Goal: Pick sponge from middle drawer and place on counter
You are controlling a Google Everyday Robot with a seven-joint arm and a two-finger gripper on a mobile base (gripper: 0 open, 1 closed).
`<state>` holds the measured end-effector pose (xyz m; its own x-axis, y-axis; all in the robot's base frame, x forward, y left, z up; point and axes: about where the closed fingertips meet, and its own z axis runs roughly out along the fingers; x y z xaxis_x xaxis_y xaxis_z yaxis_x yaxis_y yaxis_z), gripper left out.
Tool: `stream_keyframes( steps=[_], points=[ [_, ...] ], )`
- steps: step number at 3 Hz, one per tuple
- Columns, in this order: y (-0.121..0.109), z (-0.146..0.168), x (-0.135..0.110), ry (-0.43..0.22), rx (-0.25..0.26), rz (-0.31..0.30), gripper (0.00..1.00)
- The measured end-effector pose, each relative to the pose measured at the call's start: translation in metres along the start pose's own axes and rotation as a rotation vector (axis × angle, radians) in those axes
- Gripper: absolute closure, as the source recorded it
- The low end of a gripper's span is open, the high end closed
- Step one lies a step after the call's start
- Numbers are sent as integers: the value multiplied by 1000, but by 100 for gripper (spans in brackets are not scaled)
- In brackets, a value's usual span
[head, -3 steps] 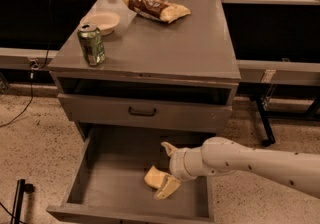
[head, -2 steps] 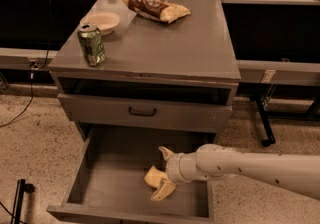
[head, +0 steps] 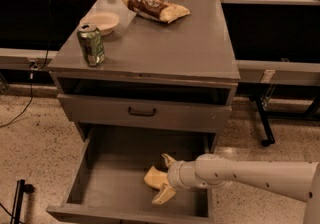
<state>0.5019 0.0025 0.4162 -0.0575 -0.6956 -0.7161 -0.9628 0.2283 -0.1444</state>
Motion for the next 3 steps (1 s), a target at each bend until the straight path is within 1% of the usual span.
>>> stream_keyframes(
  steps=[1,2,3],
  points=[
    [-4,10,15,-11,10,21,0],
    [-7,19,26,-9,14,38,0],
    [-8,25,33,-11,15,49,9]
  ],
)
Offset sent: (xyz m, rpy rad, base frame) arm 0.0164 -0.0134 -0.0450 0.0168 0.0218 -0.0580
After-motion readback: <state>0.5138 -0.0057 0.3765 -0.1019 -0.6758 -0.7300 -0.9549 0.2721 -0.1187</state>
